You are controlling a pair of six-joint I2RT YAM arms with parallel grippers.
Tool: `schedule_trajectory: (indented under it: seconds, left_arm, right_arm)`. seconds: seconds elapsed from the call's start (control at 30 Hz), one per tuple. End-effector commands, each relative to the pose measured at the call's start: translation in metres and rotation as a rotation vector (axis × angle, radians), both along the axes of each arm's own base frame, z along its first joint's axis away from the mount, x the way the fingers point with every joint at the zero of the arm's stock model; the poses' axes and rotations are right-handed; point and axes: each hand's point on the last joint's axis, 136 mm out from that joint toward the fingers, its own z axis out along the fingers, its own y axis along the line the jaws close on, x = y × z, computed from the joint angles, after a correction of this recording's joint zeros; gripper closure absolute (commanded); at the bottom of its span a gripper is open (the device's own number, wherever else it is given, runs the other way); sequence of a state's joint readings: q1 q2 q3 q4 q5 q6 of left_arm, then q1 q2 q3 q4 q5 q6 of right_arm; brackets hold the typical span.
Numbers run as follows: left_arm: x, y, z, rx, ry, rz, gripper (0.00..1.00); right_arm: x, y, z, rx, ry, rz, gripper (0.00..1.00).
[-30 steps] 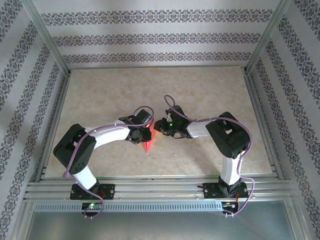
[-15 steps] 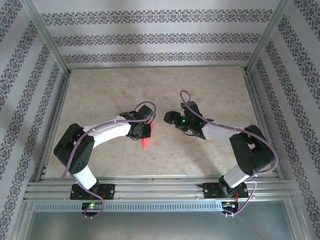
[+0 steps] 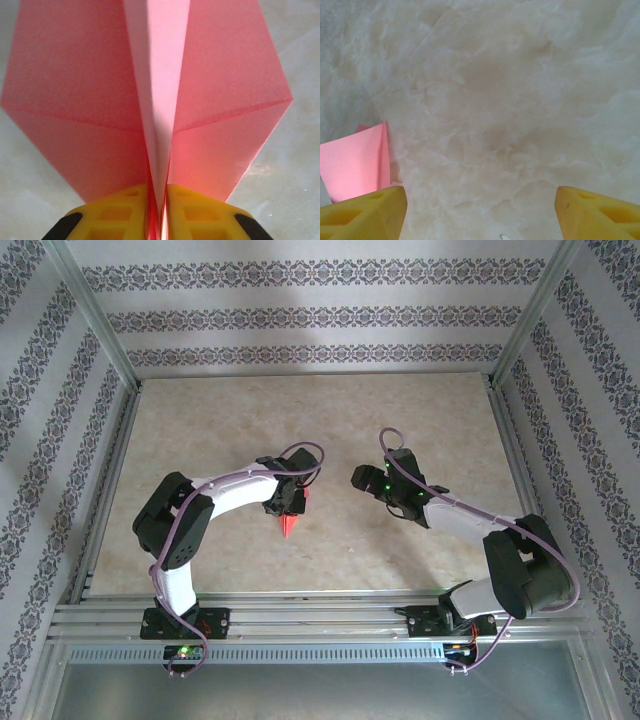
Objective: Fold a paper plane with a square sheet of paper (pick it up from the middle)
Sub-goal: Move the paper plane to the top-center of the table.
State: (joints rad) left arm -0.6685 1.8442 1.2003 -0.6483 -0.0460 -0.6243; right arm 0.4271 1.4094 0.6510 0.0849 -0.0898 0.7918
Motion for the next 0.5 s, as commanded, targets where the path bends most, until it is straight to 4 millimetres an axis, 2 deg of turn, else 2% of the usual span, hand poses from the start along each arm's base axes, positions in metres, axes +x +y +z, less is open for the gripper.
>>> schedule_trajectory:
  seconds: [0.0, 0.47]
  left_arm:
    - [-0.006, 0.002, 0.000, 0.042, 0.023, -0.004, 0.81]
    - [-0.012, 0.002, -0.016, 0.058, 0.071, 0.021, 0.77]
  right_arm:
    - [-0.002, -0.009, -0.002, -0.023, -0.002, -0.020, 0.22]
    - [-0.003, -0.007, -0.005, -0.006, 0.012, -0.022, 0.22]
